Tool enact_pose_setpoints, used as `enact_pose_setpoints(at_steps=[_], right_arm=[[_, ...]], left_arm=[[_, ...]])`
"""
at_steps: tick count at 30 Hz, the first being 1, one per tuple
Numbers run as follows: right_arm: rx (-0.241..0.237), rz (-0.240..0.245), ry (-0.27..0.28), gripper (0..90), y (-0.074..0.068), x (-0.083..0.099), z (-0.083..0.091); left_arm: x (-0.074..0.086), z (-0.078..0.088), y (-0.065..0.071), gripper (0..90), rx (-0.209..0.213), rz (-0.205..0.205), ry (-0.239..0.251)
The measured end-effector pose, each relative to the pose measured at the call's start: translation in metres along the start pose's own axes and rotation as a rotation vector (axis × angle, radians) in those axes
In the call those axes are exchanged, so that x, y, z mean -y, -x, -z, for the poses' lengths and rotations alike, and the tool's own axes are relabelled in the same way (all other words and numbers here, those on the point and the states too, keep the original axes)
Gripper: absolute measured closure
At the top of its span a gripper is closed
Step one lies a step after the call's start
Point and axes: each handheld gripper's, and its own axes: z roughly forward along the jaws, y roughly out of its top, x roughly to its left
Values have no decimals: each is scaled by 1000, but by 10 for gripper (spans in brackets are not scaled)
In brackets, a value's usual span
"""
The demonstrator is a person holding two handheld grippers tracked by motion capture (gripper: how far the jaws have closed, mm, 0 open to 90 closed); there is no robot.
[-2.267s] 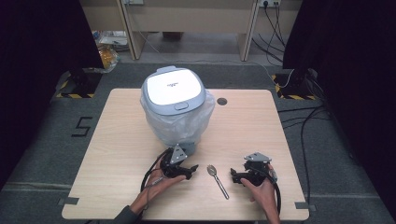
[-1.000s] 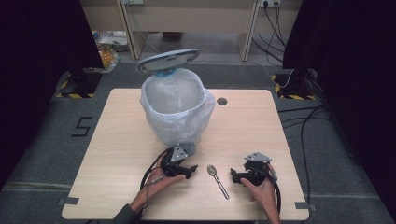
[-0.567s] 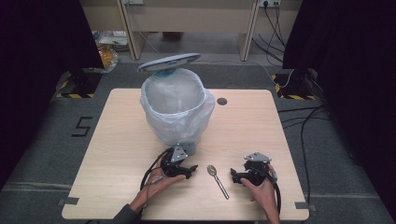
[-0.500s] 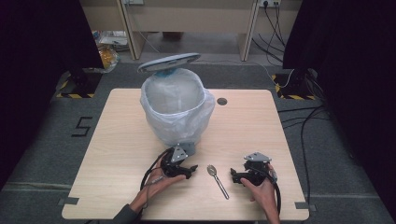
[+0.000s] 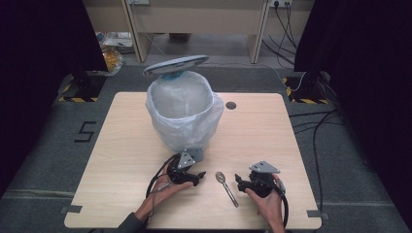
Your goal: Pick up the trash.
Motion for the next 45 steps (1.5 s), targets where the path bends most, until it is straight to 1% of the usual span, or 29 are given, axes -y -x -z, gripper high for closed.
enact_pose_setpoints(at_steps=[2,5,8,11,14,15,17,19,21,25,26,29,30,31,33,34,37,43,45], right_arm=[[-22,20,6,302,-9,-1,1],[-73,53,9,366,-20,-3,0],[-91,88,-3,407,-31,-4,-2],[-110,117,-17,480,-38,-4,-5],[-122,129,-26,530,-42,-2,-8],[-128,130,-29,540,-43,-2,-9],[-129,130,-38,570,-44,0,-10],[-140,144,-44,591,-46,1,-10],[-140,156,-46,612,-48,1,-12],[-131,174,-66,657,-50,2,-13],[-136,173,-65,673,-50,3,-14],[-157,149,-61,710,-49,4,-14],[-164,135,-60,721,-48,4,-14],[-169,132,-61,739,-47,4,-14],[-168,125,-62,755,-46,4,-14],[-167,116,-63,783,-44,5,-14],[-175,109,-61,792,-42,5,-14],[-167,104,-60,792,-37,5,-14],[-164,91,-56,764,-36,5,-14]], left_arm=[[0,0,0,228,-1,-1,0],[0,0,0,228,0,0,1],[0,-1,2,228,-16,-18,-6],[0,-1,5,227,-34,-40,-17],[0,-1,5,228,-33,-35,-14],[-1,-1,5,228,-33,-41,-19],[0,-2,7,227,-45,-43,-13],[0,-2,7,227,-48,-46,-15],[-1,-2,7,227,-48,-53,-20],[-1,-2,7,227,-49,-56,-23],[-1,-2,8,227,-50,-57,-23],[-1,-3,9,227,-60,-64,-23],[-1,-3,9,227,-60,-63,-23],[-1,-3,9,227,-59,-62,-22],[-1,-3,9,227,-60,-64,-23],[-1,-2,9,227,-61,-72,-29],[-1,-3,9,227,-62,-71,-28],[-1,-3,9,227,-62,-71,-28],[-1,-3,9,227,-62,-71,-28]])
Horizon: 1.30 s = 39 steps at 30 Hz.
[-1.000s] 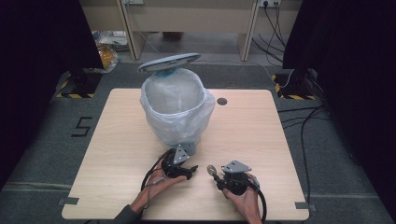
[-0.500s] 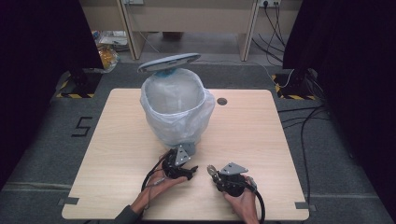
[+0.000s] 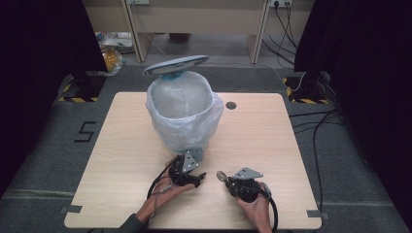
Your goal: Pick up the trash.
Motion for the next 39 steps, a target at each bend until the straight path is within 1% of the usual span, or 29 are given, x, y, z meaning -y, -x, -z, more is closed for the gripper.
enact_pose_setpoints(at_steps=[3,5,6,7,10,13,16,18,24,26,29,32,34,36,39], right_arm=[[6,21,6,761,0,0,-1],[10,26,8,766,-1,1,-1],[10,26,8,766,-1,1,-1],[3,29,11,791,-1,1,-1],[-2,21,13,793,0,1,-1],[0,28,16,796,0,1,-1],[11,36,15,796,1,1,0],[23,44,25,797,3,0,3],[39,20,61,796,10,-3,13],[50,18,63,797,12,-4,15],[52,21,69,796,14,-4,16],[51,12,76,797,15,-5,17],[53,20,75,796,15,-6,18],[53,18,72,796,15,-6,18],[49,21,55,796,15,-3,12]], left_arm=[[0,0,0,227,0,-1,0],[0,0,0,227,0,-1,0],[0,0,0,227,0,-1,0],[0,0,0,227,0,-1,0],[0,0,0,227,0,-1,0],[0,0,0,227,0,-2,0],[0,0,0,227,0,-2,0],[0,0,0,227,-1,-2,2],[0,0,0,227,-1,-2,2],[0,0,0,227,-1,-2,2],[0,0,0,227,-1,-2,2],[0,0,0,227,-1,-2,1],[0,0,0,227,-1,-2,1],[0,0,0,227,-1,-3,1],[0,0,0,227,-1,-2,1]])
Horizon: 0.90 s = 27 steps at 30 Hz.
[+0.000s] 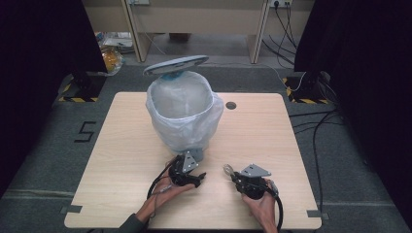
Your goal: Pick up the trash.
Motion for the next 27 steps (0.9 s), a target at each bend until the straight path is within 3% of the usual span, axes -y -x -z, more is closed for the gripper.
enact_pose_setpoints(at_steps=[6,11,16,19,24,27], right_arm=[[-27,-8,-33,794,1,7,-10],[-27,-35,-38,706,3,8,-7],[-33,-21,-42,749,1,8,-8],[-27,-35,-44,789,1,9,-7],[-37,-59,-27,746,1,11,-6],[-25,-36,-29,781,0,12,-6]], left_arm=[[0,0,0,227,0,0,0],[0,0,0,227,0,0,0],[0,0,0,227,0,0,0],[0,0,0,227,0,0,0],[0,0,0,227,0,0,0],[0,0,0,227,0,0,0]])
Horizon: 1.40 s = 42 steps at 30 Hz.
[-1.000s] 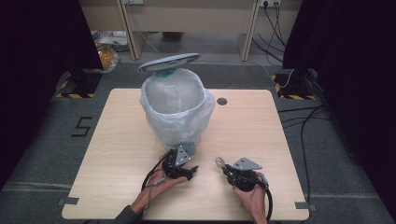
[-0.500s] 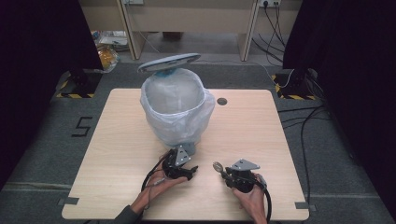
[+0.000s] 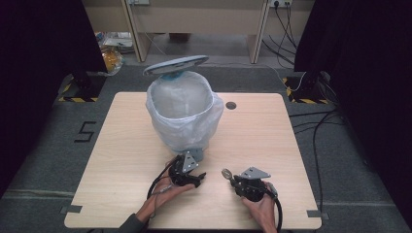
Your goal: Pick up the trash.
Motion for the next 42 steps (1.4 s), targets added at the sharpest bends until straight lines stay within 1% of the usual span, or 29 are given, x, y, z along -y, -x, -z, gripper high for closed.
enact_pose_setpoints(at_steps=[3,7,10,13,16,17,18,20,24,26,27,30,33,35,36,37,39,40,41,42], right_arm=[[10,16,0,794,-1,0,0],[13,9,-2,797,-2,0,1],[1,9,18,797,-2,-2,2],[14,10,40,797,-2,-5,7],[22,15,51,797,0,-8,11],[26,7,61,797,1,-11,13],[29,9,67,797,1,-12,14],[30,15,69,797,1,-13,16],[43,18,110,797,4,-24,27],[45,21,118,798,5,-27,30],[48,16,140,798,8,-35,36],[34,7,172,798,12,-46,42],[39,15,193,798,14,-60,47],[43,31,204,797,15,-69,52],[43,31,204,797,15,-69,52],[42,35,219,797,17,-78,58],[41,40,230,797,20,-83,63],[41,40,230,797,20,-83,63],[36,37,240,798,22,-89,67],[42,36,242,797,23,-91,69]], left_arm=[[0,0,0,227,0,1,0],[0,0,0,227,0,0,0],[0,0,0,227,0,0,0],[0,0,0,227,1,0,0],[0,0,0,227,1,1,0],[0,0,0,227,0,0,0],[0,0,0,227,0,1,0],[0,0,0,227,0,0,0],[0,0,0,227,0,6,5],[0,0,0,227,0,6,5],[0,0,0,227,0,6,5],[0,0,0,227,1,7,5],[0,0,0,227,1,7,5],[0,0,0,227,1,7,5],[0,0,0,227,1,7,5],[0,0,0,227,1,7,5],[0,0,0,227,1,7,5],[0,0,0,227,1,7,5],[0,0,0,227,1,7,5],[0,0,0,227,1,7,5]])
